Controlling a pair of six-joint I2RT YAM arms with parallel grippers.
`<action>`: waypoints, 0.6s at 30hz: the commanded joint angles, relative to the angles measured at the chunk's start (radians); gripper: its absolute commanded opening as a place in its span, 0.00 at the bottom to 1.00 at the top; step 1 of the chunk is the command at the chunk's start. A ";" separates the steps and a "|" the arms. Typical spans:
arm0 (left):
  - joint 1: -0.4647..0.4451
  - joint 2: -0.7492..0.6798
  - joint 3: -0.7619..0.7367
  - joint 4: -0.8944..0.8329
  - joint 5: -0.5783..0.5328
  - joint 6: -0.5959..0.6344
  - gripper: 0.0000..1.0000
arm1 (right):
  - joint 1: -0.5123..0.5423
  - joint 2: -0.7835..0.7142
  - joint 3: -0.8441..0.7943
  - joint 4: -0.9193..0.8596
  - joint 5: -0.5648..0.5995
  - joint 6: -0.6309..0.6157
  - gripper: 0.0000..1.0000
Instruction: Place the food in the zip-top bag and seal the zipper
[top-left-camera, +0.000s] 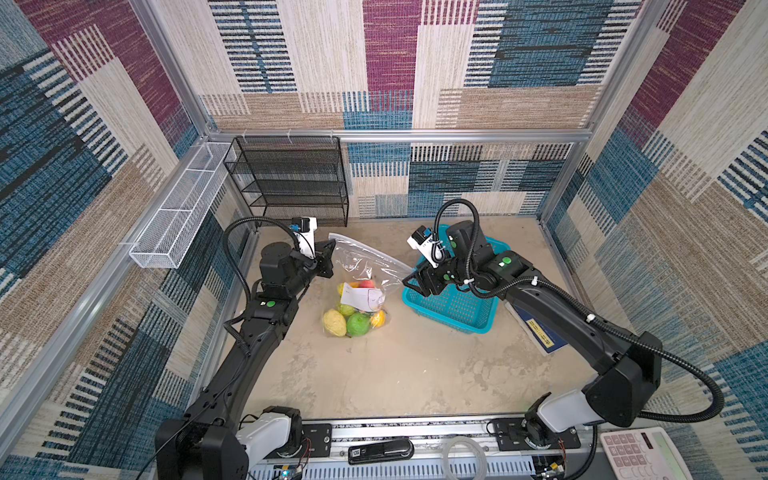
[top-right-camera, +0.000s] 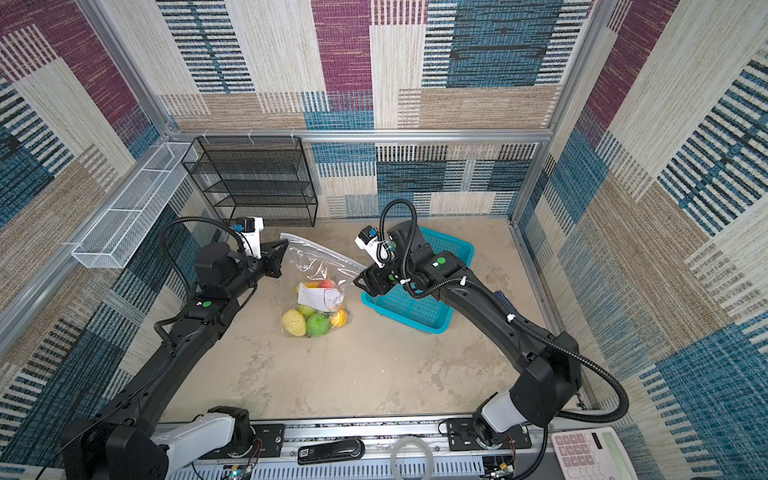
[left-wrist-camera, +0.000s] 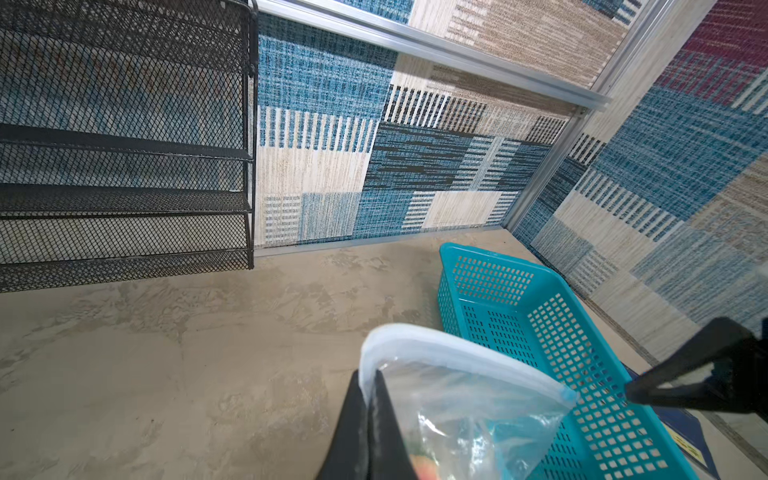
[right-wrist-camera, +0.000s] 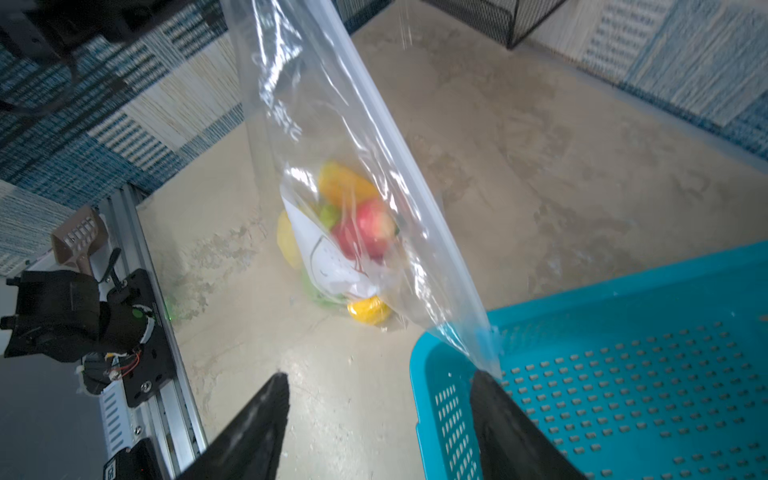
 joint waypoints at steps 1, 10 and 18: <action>-0.001 0.000 -0.005 0.075 0.027 -0.027 0.00 | 0.001 0.065 0.048 0.145 -0.044 -0.036 0.74; -0.002 0.008 -0.015 0.096 0.053 -0.035 0.00 | 0.002 0.310 0.250 0.155 -0.166 -0.095 0.74; -0.001 -0.013 -0.026 0.081 0.005 -0.048 0.00 | 0.008 0.378 0.305 0.143 -0.288 -0.092 0.01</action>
